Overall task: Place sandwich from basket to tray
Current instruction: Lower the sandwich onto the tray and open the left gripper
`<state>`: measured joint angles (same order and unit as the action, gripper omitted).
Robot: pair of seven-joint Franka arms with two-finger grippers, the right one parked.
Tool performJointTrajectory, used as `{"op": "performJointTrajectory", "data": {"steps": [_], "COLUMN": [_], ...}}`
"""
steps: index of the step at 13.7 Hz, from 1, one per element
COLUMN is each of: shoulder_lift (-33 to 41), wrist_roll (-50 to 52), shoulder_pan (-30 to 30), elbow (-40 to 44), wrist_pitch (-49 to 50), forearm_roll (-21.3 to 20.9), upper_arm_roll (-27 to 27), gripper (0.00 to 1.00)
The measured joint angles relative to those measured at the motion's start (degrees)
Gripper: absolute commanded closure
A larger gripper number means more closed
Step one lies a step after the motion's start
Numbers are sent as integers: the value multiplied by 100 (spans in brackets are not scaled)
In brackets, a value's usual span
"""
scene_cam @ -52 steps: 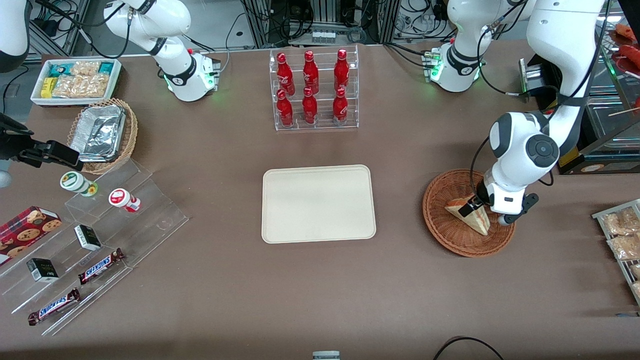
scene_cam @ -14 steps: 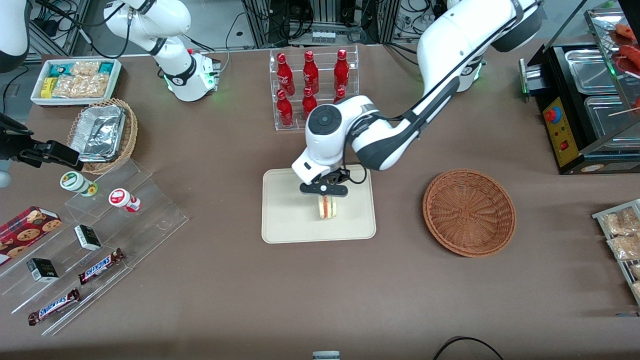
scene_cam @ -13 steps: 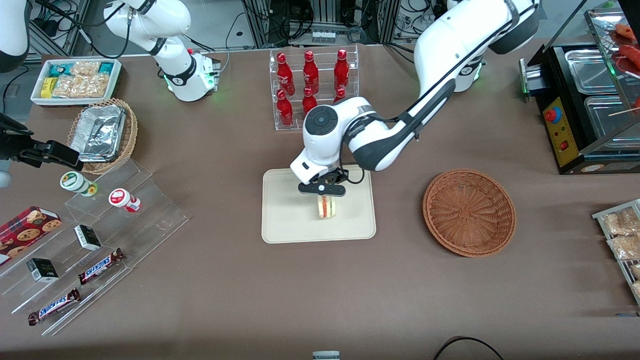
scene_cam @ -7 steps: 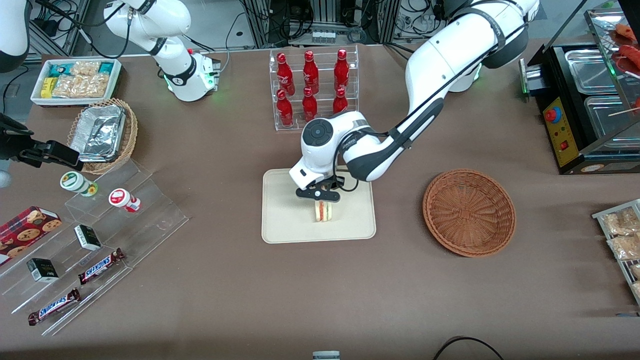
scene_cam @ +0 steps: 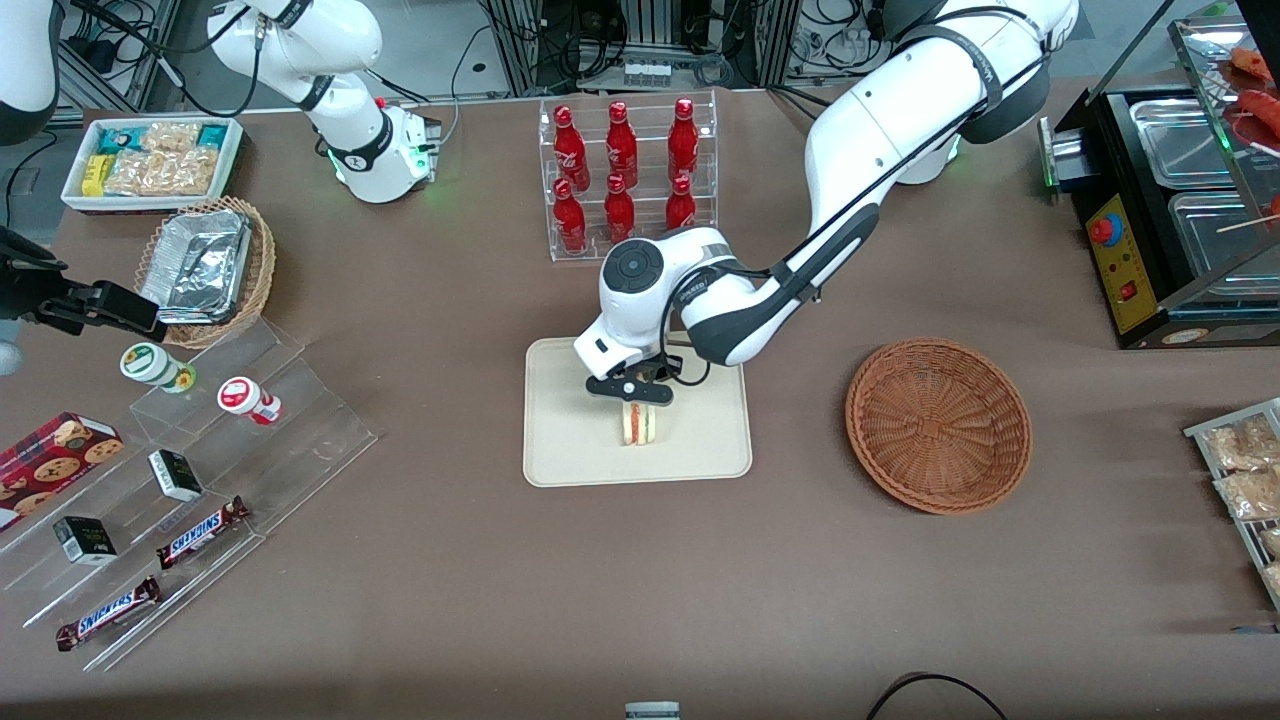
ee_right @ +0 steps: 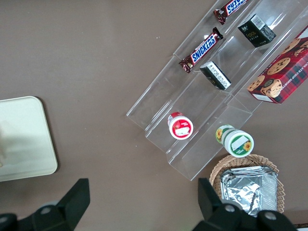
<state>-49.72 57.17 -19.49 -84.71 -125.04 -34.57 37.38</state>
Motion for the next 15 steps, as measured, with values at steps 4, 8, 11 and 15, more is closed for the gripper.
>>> {"op": "performJointTrajectory", "data": {"steps": [4,8,11,15], "shoulder_lift": [-114,-124,-76,462], "wrist_roll": [39,42,51,474], "shoulder_pan": [-87,-124,-122,-67], "elbow": [113,157,362,562], "wrist_pitch": [-4,-5,-8,296], "forearm_roll": [-21,-23,-23,119], "upper_arm_roll": [-130,-150,-149,-152], "gripper": [1,0,0,0]}}
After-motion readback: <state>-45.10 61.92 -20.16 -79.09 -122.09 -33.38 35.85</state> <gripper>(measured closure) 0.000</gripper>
